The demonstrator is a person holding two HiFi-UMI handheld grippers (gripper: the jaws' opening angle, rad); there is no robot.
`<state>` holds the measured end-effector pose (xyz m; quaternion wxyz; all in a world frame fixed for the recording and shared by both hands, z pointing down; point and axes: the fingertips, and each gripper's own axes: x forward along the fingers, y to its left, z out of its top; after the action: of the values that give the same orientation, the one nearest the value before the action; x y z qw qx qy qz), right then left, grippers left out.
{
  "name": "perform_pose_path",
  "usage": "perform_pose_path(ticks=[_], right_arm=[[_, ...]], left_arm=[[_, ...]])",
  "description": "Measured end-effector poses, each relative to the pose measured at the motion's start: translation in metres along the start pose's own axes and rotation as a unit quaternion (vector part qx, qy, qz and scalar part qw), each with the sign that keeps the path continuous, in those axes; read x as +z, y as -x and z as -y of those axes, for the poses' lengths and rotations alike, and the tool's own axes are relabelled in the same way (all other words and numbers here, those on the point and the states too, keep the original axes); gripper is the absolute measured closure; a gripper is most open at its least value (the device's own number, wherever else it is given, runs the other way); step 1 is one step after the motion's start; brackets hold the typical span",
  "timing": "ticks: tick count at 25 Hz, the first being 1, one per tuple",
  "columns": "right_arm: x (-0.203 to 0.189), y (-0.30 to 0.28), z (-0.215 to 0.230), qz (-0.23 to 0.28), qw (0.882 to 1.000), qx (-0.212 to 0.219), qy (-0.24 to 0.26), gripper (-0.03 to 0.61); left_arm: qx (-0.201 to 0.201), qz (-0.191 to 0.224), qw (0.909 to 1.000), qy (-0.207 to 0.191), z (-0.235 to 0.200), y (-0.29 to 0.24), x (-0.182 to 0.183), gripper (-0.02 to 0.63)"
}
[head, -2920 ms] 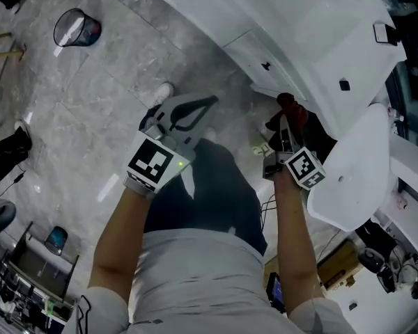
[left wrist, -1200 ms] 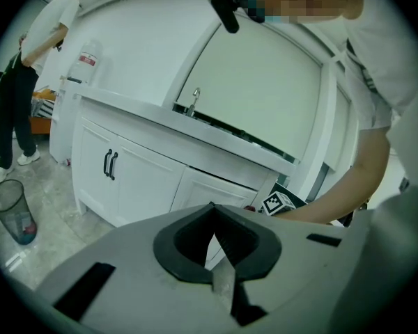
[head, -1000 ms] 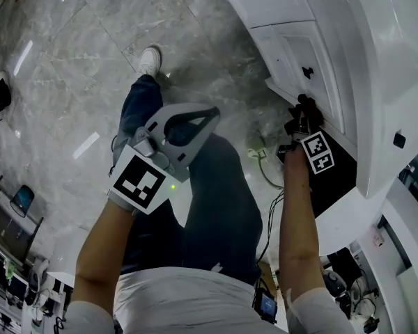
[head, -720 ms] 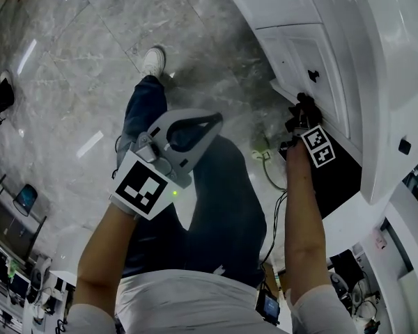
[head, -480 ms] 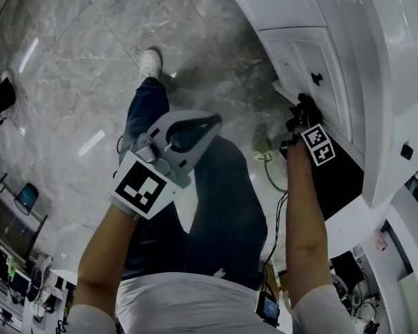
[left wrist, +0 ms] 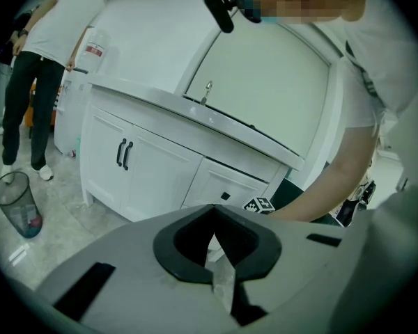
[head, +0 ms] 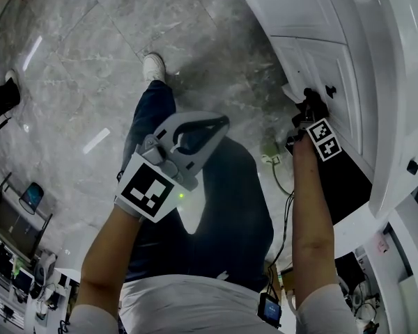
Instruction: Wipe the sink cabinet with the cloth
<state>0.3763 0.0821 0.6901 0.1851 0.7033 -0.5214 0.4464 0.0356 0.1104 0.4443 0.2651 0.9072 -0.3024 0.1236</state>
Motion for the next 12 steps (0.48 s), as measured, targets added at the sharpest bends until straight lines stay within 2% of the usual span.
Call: perform_pose_path(ticks=[5, 12], right_arm=[[0.003, -0.011, -0.022, -0.004, 1.000, -0.005, -0.009, 0.474], [0.018, -0.033, -0.079, -0.006, 1.000, 0.011, -0.014, 0.474]], left_arm=[[0.006, 0.007, 1.0000, 0.000, -0.027, 0.012, 0.007, 0.603], [0.010, 0.008, 0.9999, 0.001, -0.071, 0.028, 0.013, 0.603]])
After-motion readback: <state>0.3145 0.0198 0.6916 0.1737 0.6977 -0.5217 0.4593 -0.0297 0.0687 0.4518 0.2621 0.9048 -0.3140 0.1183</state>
